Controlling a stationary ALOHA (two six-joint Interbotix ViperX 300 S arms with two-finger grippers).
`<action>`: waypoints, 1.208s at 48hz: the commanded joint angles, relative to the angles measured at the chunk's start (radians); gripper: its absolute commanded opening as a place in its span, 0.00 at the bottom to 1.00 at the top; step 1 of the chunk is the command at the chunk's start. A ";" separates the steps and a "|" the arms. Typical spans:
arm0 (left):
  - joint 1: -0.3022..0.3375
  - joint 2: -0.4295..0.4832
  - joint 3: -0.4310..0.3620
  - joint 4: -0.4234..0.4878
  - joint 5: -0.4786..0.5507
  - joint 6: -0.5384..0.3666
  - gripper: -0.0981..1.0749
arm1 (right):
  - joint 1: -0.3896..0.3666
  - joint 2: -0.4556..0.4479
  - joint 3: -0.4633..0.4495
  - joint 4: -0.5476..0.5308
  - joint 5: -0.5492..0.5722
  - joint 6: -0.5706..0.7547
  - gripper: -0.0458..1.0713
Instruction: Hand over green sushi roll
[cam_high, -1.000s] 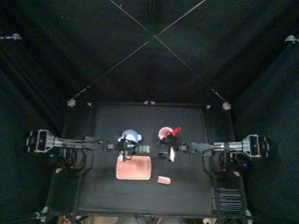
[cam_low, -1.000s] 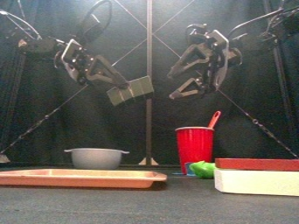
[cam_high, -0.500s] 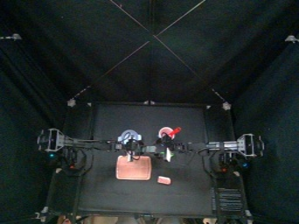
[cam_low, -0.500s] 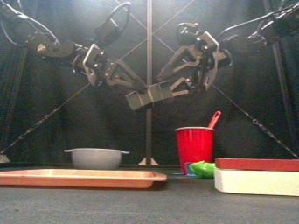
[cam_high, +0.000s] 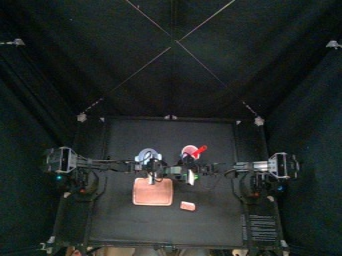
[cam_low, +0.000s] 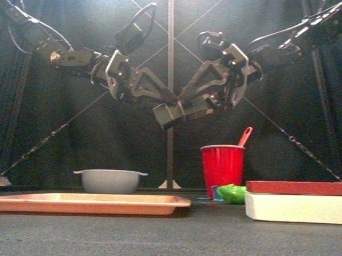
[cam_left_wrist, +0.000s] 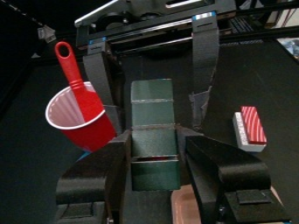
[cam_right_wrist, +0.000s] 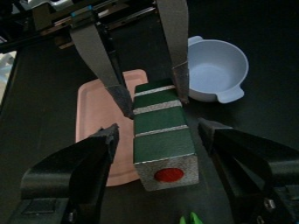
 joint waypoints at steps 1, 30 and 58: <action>-0.002 -0.006 -0.025 -0.003 -0.012 0.002 0.68 | 0.003 -0.014 -0.023 -0.009 -0.002 0.000 0.91; 0.000 0.005 -0.026 -0.003 -0.012 0.000 0.75 | 0.003 -0.015 -0.023 -0.012 0.000 0.002 0.67; 0.009 -0.003 -0.015 -0.112 -0.040 0.002 0.96 | 0.003 -0.021 -0.015 -0.012 0.000 0.003 0.67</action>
